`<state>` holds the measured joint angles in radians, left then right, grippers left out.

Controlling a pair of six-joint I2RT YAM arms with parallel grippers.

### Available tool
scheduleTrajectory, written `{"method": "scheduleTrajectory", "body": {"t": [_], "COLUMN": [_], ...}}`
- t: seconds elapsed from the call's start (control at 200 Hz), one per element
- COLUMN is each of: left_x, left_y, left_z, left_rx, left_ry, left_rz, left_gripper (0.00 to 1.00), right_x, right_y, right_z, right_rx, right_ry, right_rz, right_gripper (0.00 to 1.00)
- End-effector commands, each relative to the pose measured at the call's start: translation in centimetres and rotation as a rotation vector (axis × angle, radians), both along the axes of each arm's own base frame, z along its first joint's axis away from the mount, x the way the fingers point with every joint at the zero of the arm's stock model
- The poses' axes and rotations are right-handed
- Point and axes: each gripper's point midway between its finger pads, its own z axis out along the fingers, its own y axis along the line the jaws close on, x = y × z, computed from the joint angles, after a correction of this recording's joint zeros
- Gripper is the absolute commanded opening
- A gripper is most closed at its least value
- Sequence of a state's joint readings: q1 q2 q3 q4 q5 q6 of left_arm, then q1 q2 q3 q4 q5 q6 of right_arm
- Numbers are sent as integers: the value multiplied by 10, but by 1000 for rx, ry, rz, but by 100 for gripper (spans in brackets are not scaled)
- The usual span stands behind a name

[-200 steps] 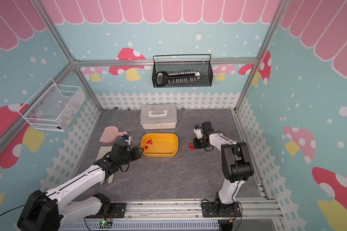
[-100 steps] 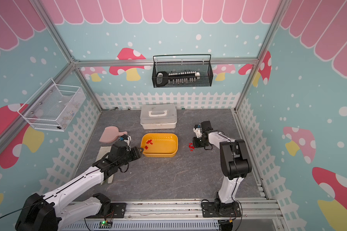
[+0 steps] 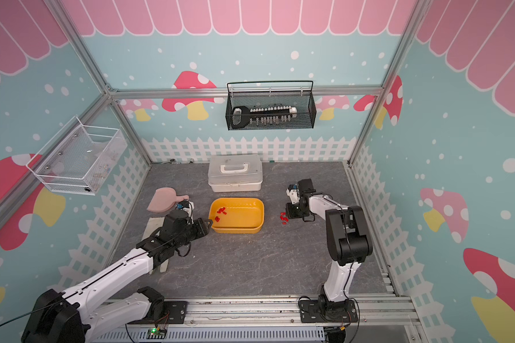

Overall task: Take the screw protection sleeves out of the storage box
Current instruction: Place the screw protection sleeve at the center of the board.

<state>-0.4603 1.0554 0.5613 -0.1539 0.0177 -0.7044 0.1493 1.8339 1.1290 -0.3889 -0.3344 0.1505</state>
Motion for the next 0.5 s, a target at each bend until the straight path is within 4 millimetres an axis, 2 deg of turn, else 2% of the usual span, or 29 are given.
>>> {"method": "scheduleTrajectory", "body": {"t": [0.0, 0.375, 0.495], "left_x": [-2, -4, -3], "left_y": [3, 6, 5], "left_z": [0, 0, 1], "left_rx": [5, 17, 15], "left_ry": [5, 5, 5], "left_rz": [15, 21, 17], "left_gripper": [42, 42, 42], "right_x": [3, 1, -1], "right_y": [0, 1, 4], "right_z": [-3, -7, -4], "right_rx": [6, 11, 26], "right_ry": [15, 40, 36], "right_rz": [5, 5, 13], "right_gripper": [17, 17, 22]}}
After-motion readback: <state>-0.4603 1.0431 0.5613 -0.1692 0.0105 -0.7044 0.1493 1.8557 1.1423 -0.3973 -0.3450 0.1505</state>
